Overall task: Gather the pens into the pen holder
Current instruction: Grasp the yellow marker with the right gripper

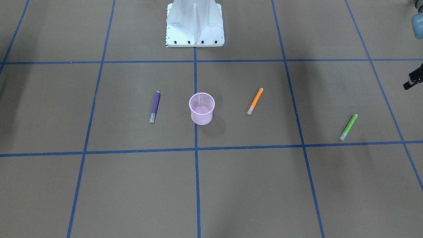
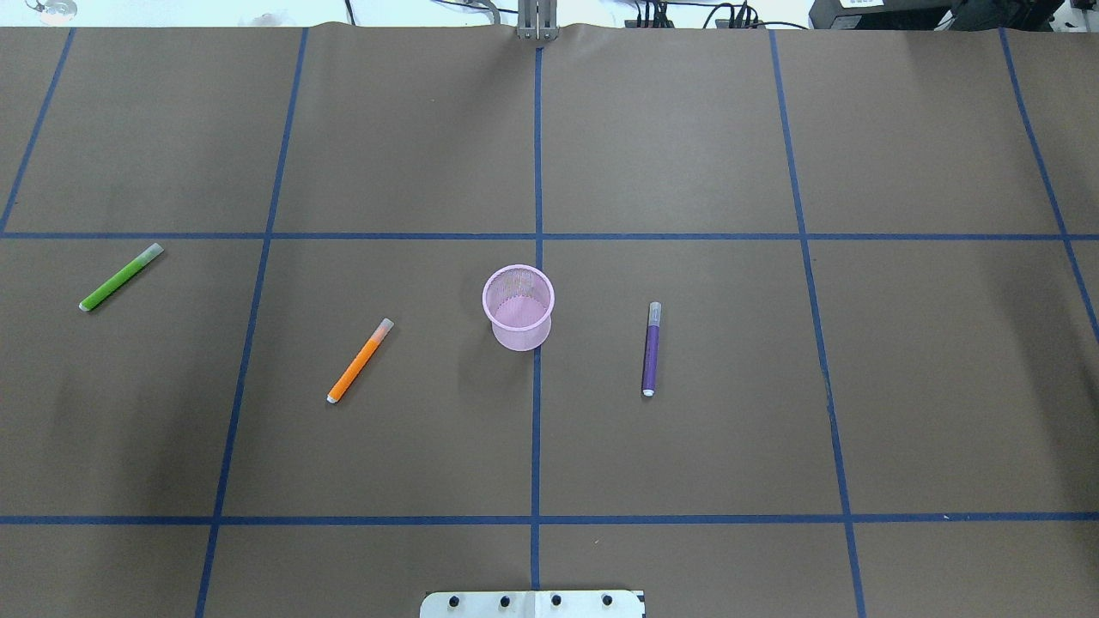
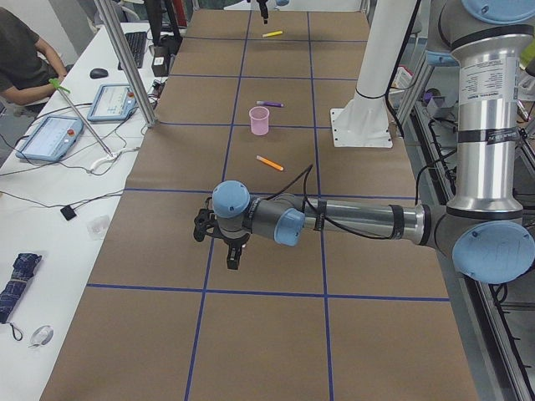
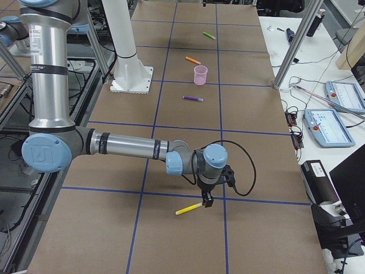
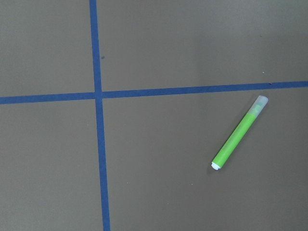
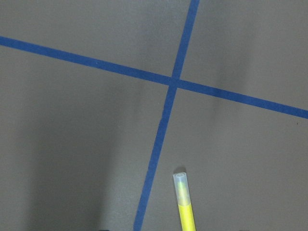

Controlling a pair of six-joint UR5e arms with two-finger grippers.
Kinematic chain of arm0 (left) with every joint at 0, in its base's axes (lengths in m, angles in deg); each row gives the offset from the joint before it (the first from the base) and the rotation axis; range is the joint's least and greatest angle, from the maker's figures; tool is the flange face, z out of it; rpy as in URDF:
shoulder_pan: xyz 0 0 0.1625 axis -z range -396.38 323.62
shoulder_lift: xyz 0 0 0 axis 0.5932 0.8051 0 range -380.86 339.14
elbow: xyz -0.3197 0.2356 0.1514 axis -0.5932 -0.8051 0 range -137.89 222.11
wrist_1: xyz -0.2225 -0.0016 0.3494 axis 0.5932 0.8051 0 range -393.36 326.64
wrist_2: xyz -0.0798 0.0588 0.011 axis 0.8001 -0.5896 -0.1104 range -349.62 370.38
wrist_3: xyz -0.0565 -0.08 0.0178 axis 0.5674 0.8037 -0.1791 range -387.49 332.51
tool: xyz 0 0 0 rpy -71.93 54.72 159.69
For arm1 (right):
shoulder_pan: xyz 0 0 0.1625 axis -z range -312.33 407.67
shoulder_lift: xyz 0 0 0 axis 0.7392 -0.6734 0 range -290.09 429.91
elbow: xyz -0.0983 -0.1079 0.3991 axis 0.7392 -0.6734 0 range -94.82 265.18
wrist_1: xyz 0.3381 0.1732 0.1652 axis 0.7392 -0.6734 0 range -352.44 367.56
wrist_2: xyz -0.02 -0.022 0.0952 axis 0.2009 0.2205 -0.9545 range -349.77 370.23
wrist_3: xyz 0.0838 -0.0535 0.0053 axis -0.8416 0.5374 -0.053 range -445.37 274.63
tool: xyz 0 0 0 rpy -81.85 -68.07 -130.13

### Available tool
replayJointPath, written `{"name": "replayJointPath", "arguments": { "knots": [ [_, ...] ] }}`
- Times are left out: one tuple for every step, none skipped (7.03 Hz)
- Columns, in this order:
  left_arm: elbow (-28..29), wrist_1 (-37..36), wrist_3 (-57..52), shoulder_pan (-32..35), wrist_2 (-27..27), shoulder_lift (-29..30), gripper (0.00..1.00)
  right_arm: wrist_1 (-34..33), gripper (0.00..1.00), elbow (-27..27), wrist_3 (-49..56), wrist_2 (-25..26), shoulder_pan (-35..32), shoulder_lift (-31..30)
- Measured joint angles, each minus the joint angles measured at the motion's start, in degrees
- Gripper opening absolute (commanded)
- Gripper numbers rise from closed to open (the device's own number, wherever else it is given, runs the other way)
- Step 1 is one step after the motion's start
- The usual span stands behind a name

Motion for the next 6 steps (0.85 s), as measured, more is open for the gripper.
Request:
{"name": "replayJointPath", "arguments": {
  "knots": [
    [0.0, 0.3, 0.0, 0.0, 0.0, 0.0, 1.0, 0.1, 0.93, -1.3, 0.2, 0.1, 0.7, 0.2],
    [0.0, 0.4, -0.1, 0.0, -0.1, 0.0, 1.0, 0.1, 0.93, -2.1, 0.1, 0.1, 1.8, 0.2],
    [-0.1, 0.5, -0.1, -0.1, -0.1, 0.0, 1.0, 0.1, 0.92, -3.0, 0.0, 0.1, 2.7, 0.3],
    [-0.2, 0.5, -0.1, -0.1, -0.1, 0.0, 1.0, 0.1, 0.92, -3.9, -0.1, 0.1, 3.4, 0.3],
    [-0.3, 0.5, -0.1, -0.1, -0.1, 0.0, 1.0, 0.2, 0.91, -4.7, 0.0, 0.1, 4.1, 0.3],
    [-0.4, 0.5, -0.1, 0.0, -0.1, -0.1, 1.0, 0.3, 0.91, -5.3, 0.0, 0.1, 4.6, 0.4]
  ]
}}
